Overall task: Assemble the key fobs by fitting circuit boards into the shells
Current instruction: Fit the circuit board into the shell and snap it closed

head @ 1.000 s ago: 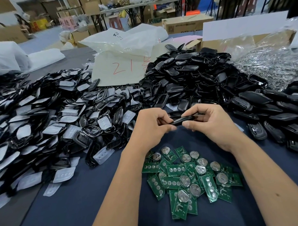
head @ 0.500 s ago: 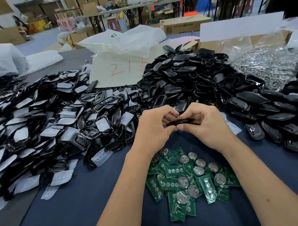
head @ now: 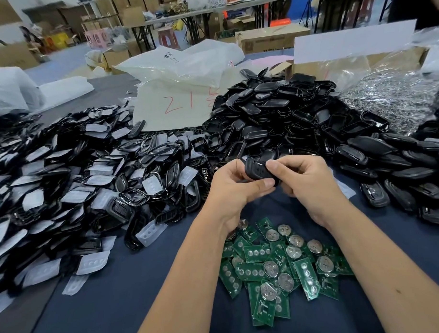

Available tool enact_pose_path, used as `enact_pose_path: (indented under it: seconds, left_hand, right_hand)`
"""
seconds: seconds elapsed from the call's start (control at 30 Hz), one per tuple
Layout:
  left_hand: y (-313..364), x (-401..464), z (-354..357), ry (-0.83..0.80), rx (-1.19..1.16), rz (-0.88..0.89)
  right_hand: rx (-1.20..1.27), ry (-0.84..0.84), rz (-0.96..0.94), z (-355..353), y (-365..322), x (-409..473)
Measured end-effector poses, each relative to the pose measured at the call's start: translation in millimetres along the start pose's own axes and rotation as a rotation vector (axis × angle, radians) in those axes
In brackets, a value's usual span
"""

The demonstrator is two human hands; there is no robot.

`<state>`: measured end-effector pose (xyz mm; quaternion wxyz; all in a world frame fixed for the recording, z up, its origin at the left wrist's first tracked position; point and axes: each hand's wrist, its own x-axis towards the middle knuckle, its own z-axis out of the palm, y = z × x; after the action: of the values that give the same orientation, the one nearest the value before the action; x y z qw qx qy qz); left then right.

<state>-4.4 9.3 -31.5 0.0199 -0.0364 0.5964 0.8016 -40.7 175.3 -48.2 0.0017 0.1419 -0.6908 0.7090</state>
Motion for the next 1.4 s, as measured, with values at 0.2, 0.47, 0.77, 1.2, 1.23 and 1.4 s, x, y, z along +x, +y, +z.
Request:
enact_pose_path:
  seconds: [0.2, 0.47, 0.77, 1.2, 1.23, 1.4]
  left_hand:
    - [1, -2, 3, -0.044, -0.115, -0.042]
    - [-3, 0, 4, 0.011, -0.046, 0.019]
    - [-2, 0, 6, 0.265, 0.490, 0.427]
    - [-1, -1, 7, 0.301, 0.482, 0.480]
    - [-1, -1, 6, 0.300, 0.485, 0.487]
    - [-1, -1, 5, 0.305, 0.520, 0.508]
  right_hand:
    - [0.055, -0.008, 0.034, -2, -3, -1]
    - [-0.107, 0.087, -0.134, 3, -6, -3]
    - [-0.391, 0.222, -0.317, 7, -7, -6]
    - [-0.245, 0.132, -0.228, 9, -8, -7]
    - [-0.244, 0.128, -0.229, 9, -8, -7]
    - [-0.244, 0.081, -0.194, 13, -11, -9]
